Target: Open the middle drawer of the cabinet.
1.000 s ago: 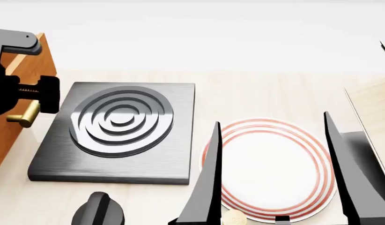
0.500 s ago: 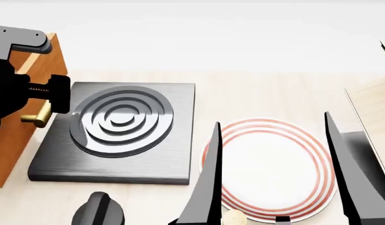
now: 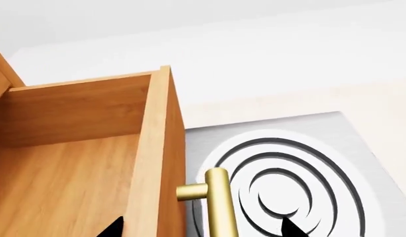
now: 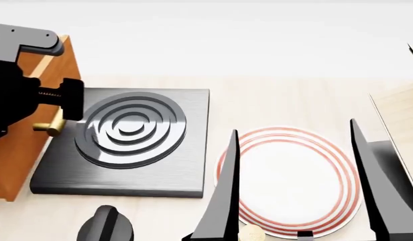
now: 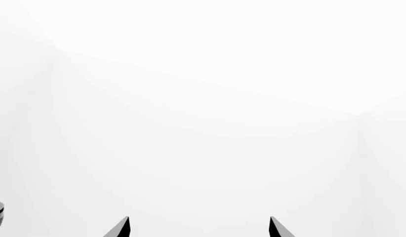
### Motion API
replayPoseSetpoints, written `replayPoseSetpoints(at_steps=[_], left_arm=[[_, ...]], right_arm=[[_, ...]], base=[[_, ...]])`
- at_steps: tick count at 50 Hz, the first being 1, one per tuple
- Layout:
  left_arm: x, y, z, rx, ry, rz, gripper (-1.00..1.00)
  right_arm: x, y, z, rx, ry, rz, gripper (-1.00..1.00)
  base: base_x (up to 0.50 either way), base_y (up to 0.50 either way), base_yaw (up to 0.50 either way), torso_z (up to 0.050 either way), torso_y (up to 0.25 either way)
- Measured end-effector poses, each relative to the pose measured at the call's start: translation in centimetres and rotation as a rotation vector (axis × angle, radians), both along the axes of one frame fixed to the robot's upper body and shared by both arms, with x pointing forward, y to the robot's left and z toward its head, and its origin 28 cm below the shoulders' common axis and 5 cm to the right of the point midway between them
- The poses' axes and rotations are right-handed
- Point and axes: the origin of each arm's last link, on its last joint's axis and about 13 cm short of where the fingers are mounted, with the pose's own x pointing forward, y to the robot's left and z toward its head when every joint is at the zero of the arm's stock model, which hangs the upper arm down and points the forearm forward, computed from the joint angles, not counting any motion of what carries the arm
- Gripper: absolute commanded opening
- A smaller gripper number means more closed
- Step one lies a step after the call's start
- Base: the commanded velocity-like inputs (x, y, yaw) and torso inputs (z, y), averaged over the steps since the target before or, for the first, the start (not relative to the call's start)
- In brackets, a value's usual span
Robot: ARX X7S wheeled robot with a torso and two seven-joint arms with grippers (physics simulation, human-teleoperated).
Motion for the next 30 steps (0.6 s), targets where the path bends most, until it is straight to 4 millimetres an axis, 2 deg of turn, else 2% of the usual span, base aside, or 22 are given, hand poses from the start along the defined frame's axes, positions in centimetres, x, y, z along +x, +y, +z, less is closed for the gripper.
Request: replayPoseSetpoints(at_steps=[30], left_arm=[[0.0,-1.5,0.2,-0.019,-0.021,-0.036,1.0]], right_arm=[[-0.1,-0.1,0.1,0.001,-0.006,-0.004,1.0]], base=[[0.0,0.0,0.0,0.0,0.0]])
